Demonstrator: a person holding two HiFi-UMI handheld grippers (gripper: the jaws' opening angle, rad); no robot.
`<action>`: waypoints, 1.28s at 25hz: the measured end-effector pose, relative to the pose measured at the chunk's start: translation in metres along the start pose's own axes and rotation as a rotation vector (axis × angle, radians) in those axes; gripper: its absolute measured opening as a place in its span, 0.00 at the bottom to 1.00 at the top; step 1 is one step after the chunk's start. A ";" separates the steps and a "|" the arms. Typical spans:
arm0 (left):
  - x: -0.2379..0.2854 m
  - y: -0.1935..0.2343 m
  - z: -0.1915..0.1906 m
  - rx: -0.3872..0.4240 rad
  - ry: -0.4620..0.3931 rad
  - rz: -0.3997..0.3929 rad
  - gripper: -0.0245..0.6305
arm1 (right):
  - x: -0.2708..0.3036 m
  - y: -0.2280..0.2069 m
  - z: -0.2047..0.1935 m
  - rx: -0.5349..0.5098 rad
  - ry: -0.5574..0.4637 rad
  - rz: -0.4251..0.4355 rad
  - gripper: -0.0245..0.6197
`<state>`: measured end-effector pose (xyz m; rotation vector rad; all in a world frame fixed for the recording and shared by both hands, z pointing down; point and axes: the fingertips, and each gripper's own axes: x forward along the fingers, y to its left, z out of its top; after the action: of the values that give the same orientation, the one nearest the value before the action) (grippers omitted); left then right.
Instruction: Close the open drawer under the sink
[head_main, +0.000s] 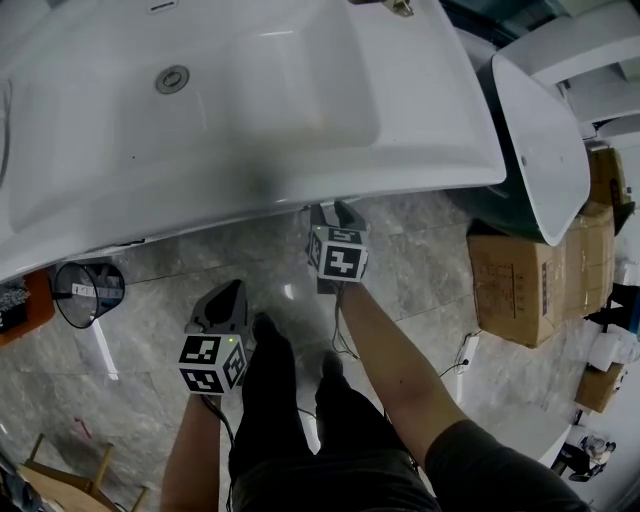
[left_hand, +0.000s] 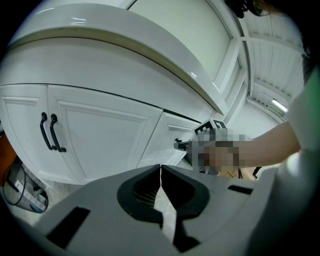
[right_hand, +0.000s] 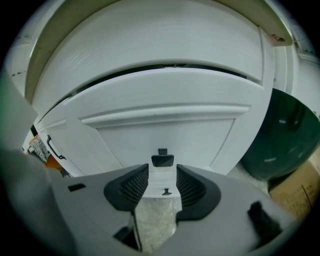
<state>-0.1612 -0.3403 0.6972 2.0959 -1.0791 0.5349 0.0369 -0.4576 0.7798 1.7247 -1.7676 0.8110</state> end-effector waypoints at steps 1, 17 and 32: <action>-0.002 -0.003 -0.001 0.002 0.000 0.000 0.06 | -0.003 0.001 -0.003 0.003 0.005 0.008 0.30; -0.038 -0.094 -0.015 0.033 -0.062 0.011 0.06 | -0.121 -0.013 -0.013 0.044 -0.085 0.160 0.32; -0.146 -0.232 -0.029 0.005 -0.227 0.119 0.06 | -0.301 -0.030 -0.042 -0.071 -0.127 0.378 0.15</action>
<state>-0.0538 -0.1483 0.5316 2.1440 -1.3382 0.3612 0.0774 -0.2227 0.5884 1.4428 -2.2220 0.7923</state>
